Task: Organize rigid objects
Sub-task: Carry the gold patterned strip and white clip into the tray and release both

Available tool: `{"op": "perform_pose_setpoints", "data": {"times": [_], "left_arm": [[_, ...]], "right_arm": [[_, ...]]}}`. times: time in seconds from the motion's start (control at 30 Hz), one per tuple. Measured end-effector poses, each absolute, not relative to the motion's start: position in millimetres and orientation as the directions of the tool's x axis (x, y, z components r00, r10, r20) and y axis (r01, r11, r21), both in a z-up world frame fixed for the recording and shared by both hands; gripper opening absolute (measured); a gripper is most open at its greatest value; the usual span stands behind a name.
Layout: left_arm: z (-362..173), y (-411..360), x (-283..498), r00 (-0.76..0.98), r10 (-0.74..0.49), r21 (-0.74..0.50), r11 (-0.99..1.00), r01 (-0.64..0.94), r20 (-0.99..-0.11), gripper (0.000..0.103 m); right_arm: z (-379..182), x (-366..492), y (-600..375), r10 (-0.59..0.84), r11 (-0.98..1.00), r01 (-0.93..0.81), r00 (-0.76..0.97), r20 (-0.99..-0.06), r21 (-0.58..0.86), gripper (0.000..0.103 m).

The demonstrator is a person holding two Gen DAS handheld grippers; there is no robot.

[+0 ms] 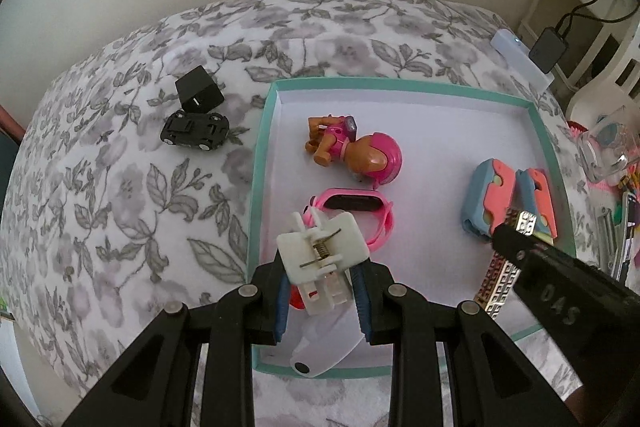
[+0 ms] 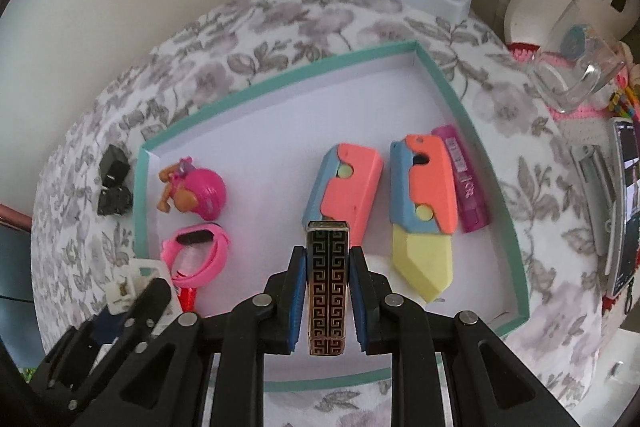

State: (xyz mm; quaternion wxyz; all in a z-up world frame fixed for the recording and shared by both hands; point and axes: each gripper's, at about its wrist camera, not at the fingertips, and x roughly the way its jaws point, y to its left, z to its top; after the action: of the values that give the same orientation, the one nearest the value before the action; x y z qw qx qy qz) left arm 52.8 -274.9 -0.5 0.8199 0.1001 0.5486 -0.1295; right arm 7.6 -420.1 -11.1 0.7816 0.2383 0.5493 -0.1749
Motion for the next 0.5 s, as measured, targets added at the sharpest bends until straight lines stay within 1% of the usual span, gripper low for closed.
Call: {"op": "perform_pose_setpoints", "data": {"times": [0.5], "left_arm": [[-0.1,-277.2,52.0,0.347,-0.118,0.007,0.941,0.339,-0.931,0.03]], "right_arm": [[-17.6,8.1,-418.8,-0.005,0.824,0.54,0.308,-0.951,0.171,0.023]]}}
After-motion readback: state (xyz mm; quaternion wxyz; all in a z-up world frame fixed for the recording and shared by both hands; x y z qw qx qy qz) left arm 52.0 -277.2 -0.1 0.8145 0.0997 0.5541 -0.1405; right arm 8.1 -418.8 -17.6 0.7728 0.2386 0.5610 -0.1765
